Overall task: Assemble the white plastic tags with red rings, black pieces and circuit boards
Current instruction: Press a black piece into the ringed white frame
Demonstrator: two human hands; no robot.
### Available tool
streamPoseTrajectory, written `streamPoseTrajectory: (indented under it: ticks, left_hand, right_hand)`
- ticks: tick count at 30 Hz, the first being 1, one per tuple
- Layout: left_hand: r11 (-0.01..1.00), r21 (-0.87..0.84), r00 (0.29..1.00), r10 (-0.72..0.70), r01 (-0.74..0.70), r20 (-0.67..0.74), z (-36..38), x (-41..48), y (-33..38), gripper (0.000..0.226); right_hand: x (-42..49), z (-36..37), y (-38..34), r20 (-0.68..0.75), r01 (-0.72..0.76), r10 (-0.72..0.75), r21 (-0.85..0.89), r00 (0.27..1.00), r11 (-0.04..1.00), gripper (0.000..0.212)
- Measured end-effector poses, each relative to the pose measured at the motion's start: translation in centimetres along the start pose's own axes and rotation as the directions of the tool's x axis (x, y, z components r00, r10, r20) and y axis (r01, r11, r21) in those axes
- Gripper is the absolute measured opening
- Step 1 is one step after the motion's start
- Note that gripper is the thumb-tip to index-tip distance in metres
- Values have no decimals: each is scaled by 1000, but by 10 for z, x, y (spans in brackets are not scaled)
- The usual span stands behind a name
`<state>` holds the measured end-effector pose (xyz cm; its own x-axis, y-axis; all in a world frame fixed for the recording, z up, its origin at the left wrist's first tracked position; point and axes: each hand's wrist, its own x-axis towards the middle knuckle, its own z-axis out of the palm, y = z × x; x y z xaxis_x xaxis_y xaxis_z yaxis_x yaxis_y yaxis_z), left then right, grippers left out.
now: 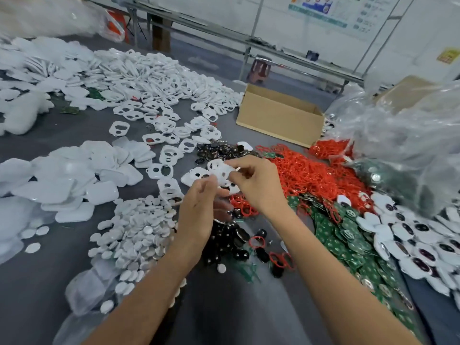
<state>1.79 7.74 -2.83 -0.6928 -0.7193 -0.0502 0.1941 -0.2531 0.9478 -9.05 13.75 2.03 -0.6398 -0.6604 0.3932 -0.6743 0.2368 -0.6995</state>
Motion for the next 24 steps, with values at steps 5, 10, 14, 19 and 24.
streamPoseTrajectory:
  ticks: [5,10,14,19,24]
  left_hand:
    - [978,-187,972,-42,87,231,1,-8,9,29]
    - [966,-236,965,-45,108,258,-5,-10,16,32]
    - [995,-70,971,-51,69,233,-9,-10,17,23]
    - [998,-23,986,-46,50,163,-9,-12,12,25]
    - [993,-92,995,-73,79,73,-13,-5,10,23]
  right_hand:
    - [-44,-17,2,-137,151,-163,-95,977,984,18]
    - [-60,-23,4,-80,331,-364,-270,928,904,27]
    - [-60,-25,5,-89,338,-369,-249,925,908,41]
    - [-68,-31,17,-171,83,-96,-81,980,993,50]
    - [-63,-48,38,-190,-119,101,-84,977,989,39]
